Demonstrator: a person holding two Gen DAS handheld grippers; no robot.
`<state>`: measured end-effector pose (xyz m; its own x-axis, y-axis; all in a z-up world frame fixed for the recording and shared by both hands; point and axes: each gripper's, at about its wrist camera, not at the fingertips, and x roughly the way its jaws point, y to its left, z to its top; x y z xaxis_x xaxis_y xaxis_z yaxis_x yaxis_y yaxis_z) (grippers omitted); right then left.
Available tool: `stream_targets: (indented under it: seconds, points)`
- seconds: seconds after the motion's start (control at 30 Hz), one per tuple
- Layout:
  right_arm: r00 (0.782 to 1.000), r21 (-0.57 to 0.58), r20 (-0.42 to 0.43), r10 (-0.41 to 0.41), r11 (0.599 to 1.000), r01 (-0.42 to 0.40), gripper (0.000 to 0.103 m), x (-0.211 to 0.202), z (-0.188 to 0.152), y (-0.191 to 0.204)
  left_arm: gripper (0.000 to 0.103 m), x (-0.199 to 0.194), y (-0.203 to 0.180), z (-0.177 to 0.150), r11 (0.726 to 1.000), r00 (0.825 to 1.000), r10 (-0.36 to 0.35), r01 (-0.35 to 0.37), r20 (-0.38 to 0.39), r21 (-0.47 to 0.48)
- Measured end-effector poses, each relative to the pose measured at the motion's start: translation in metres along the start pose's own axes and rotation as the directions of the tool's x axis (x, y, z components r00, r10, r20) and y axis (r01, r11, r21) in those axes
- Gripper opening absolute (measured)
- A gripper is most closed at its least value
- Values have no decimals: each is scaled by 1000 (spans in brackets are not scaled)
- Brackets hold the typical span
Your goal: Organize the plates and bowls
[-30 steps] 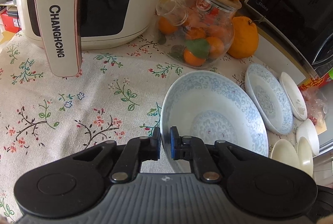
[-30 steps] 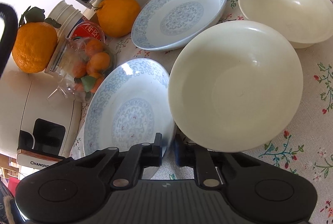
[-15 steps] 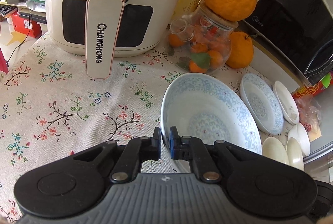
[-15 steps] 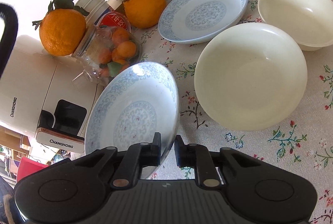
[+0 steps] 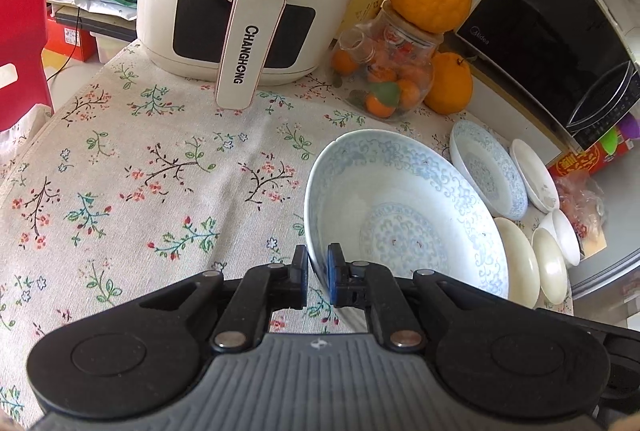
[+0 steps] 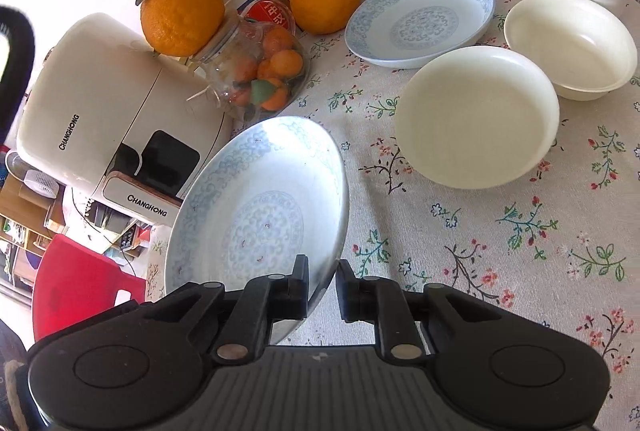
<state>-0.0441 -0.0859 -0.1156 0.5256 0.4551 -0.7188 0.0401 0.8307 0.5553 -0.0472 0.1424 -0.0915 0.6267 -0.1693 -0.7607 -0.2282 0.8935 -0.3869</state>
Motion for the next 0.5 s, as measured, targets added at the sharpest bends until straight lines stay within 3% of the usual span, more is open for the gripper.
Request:
stream_targets:
  seconds: [0.5]
  points:
    - [996, -34, -51, -71, 997, 70, 12, -9, -31, -3, 10, -4, 10, -49, 998, 997, 17, -13, -77, 53]
